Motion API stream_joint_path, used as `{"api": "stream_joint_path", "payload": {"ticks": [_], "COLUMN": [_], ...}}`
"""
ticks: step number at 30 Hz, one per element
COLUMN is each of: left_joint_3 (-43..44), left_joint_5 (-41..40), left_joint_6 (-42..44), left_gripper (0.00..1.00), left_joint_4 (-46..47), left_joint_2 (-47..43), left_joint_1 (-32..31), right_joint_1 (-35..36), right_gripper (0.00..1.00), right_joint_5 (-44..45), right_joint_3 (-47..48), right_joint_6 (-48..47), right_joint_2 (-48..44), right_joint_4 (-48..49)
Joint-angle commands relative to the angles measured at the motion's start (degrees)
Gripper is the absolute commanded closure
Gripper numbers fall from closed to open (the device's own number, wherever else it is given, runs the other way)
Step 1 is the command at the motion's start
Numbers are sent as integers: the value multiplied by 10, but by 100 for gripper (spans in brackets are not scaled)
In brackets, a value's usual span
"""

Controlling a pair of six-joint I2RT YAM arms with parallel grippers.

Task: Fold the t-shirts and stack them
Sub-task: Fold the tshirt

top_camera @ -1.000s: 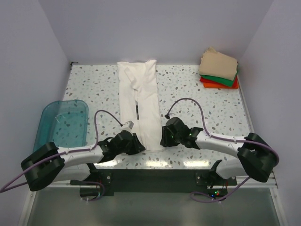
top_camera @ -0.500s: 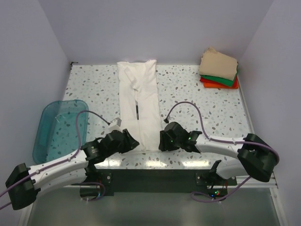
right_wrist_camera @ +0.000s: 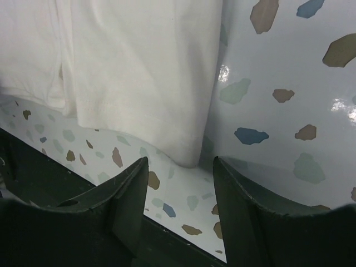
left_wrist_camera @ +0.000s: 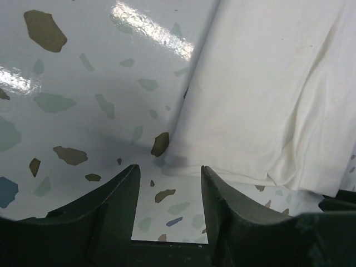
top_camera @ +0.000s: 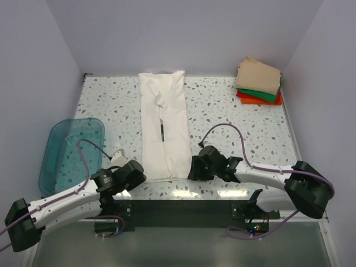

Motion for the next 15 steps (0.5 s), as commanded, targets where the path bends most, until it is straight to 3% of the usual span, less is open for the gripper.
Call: {"api": "stream_joint_path", "payload": {"ticks": [1, 6, 15], "left_joint_3": [11, -14, -54], "left_joint_5": [-50, -54, -20], "left_joint_6": [-46, -47, -27], "left_gripper": [46, 47, 56], "left_joint_4": [-23, 14, 76], "left_joint_2": [16, 13, 45], "left_joint_1": [-1, 0, 0], "right_joint_1": [-7, -19, -29], "right_gripper": [46, 49, 59], "right_joint_5": [-10, -8, -28], "right_joint_3": [-3, -11, -15], "right_joint_6": [25, 33, 39], "right_joint_2": [5, 15, 58], "right_joint_4": [41, 57, 79]}}
